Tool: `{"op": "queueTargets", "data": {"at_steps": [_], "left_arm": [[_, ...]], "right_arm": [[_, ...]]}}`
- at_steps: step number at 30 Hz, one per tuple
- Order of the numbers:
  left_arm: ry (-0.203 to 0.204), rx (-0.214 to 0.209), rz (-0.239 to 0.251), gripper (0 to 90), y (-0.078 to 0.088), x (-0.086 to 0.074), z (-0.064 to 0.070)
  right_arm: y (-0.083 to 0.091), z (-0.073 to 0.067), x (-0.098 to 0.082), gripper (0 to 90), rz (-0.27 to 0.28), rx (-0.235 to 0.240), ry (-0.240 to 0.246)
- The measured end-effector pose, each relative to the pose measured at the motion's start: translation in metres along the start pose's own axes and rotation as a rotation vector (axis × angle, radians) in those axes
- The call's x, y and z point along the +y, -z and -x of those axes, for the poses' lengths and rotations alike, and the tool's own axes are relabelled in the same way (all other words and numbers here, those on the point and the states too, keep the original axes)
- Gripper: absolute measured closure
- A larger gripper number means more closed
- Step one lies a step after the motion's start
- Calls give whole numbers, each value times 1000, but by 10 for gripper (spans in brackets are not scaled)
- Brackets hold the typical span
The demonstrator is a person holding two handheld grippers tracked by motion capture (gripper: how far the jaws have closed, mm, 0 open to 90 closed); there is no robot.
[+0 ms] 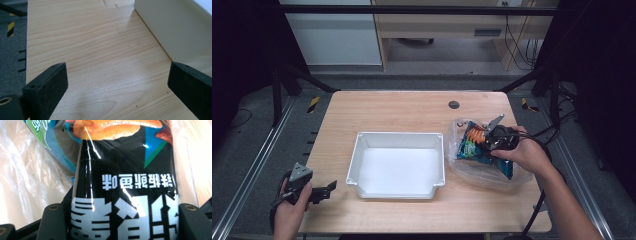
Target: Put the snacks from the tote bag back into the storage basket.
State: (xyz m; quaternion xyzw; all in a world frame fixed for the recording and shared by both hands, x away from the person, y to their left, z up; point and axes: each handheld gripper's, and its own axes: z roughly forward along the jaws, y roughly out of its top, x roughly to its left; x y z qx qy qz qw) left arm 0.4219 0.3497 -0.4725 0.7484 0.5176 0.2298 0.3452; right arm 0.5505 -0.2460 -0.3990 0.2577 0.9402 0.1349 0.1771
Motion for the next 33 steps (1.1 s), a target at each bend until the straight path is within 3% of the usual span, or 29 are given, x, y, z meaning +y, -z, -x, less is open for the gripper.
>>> {"op": "queueTargets", "data": {"at_steps": [6,21,33], "left_arm": [[3,1,0,27,0,0,0],[3,-1,-1,27,0,0,0],[4,-4,0,27,0,0,0]], "right_arm": [[1,3,-3,386,4,-16,-22],[14,3,0,388,63,-42,-18],[11,7,3,389,72,-70,-47]]}}
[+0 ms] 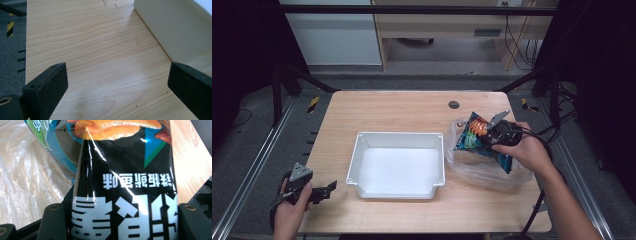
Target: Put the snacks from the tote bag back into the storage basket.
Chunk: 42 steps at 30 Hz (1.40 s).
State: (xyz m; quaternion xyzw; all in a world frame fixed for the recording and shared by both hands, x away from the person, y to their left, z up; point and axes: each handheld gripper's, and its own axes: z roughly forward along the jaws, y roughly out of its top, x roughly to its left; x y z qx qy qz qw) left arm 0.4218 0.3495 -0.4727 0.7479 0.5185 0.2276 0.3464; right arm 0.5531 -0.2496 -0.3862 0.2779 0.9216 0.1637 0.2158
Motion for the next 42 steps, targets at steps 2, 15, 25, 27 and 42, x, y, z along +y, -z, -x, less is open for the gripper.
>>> {"op": "queueTargets", "data": {"at_steps": [2,15,25,27,42], "left_arm": [[-3,1,1,27,0,0,0],[1,0,-3,28,0,0,0],[0,4,1,27,0,0,-1],[0,5,1,27,0,0,-1],[0,5,1,27,0,0,0]], "right_arm": [[1,0,-1,389,2,1,-9],[10,2,-5,390,31,5,-5],[24,-1,-5,390,80,4,-12],[29,-3,-4,390,95,4,-15],[56,-26,13,393,182,37,25]]}}
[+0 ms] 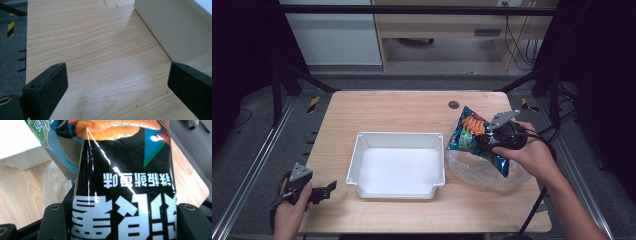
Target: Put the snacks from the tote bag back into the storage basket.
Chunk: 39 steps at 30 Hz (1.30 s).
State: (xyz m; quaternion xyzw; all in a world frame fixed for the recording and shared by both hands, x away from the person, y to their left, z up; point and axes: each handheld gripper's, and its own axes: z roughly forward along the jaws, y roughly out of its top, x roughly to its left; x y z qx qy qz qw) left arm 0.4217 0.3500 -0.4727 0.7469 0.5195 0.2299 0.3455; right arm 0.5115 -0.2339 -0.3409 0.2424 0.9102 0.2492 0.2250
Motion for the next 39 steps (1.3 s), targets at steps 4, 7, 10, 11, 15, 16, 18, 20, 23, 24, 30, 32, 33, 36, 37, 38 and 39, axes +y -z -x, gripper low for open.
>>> {"op": "queueTargets", "data": {"at_steps": [4,7,10,11,15,16,18,20,23,24,30,32,33,36,37,38,39], "left_arm": [[0,0,-1,27,0,0,0],[4,0,1,27,0,0,1],[7,3,0,27,0,-1,0],[7,4,-1,27,0,-1,0],[8,6,0,27,1,-1,0],[9,5,-1,27,1,-1,0],[7,6,-2,27,1,-1,-1],[8,6,-2,27,1,-1,-1],[8,6,-2,26,1,-1,-1],[9,6,-1,27,1,-1,-1],[6,3,0,26,0,-1,0],[7,3,0,26,1,-1,0],[4,6,1,26,1,-1,-1],[8,5,3,26,1,-1,-1],[7,5,2,26,1,-1,-1],[5,6,2,26,1,-1,-1],[4,5,2,26,1,-1,-1]], "right_arm": [[5,-11,7,393,23,-3,21],[10,-19,12,393,32,3,38],[12,-27,17,393,45,2,52],[13,-28,18,393,50,2,53],[13,-35,24,393,62,4,69],[13,-37,25,393,62,2,72],[14,-39,28,393,71,6,80],[14,-42,31,393,74,4,86],[13,-46,36,393,78,4,95],[13,-47,38,394,77,3,101],[11,-56,52,393,95,12,129],[11,-59,58,394,95,16,143],[10,-60,60,394,97,16,145],[8,-65,68,394,102,19,159],[7,-67,71,394,105,24,167],[6,-68,73,394,107,29,173],[5,-70,75,393,107,28,179]]}}
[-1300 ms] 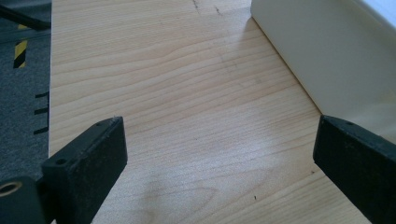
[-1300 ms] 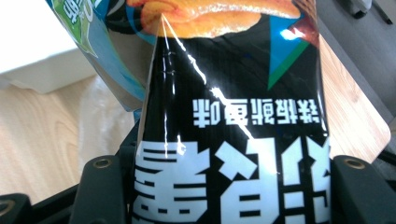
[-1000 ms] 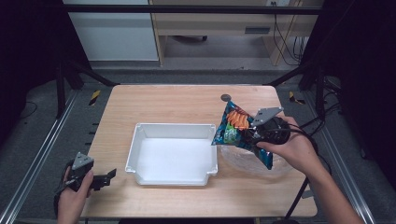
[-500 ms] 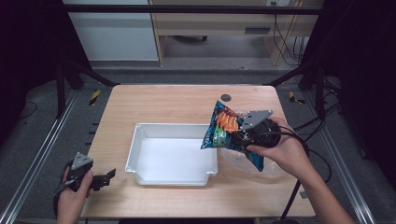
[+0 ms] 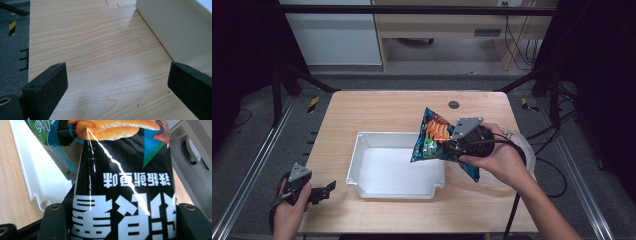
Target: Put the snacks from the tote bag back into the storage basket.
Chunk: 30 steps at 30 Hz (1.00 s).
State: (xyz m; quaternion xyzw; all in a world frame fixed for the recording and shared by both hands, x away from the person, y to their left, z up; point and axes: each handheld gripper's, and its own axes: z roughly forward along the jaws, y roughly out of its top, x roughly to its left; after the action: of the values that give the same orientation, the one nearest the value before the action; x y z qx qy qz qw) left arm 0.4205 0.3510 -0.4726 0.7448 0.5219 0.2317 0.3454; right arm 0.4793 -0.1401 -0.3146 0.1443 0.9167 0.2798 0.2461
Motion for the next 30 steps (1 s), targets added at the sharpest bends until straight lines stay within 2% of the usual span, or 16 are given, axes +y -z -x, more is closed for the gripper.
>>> {"op": "queueTargets", "data": {"at_steps": [14,21,30], "left_arm": [[0,-1,1,26,0,0,0],[0,-2,1,26,0,0,-1],[0,-2,4,26,0,1,0]], "right_arm": [[-17,-16,34,393,27,37,51],[-27,-21,44,394,28,53,74],[-37,-27,53,394,29,72,80]]}}
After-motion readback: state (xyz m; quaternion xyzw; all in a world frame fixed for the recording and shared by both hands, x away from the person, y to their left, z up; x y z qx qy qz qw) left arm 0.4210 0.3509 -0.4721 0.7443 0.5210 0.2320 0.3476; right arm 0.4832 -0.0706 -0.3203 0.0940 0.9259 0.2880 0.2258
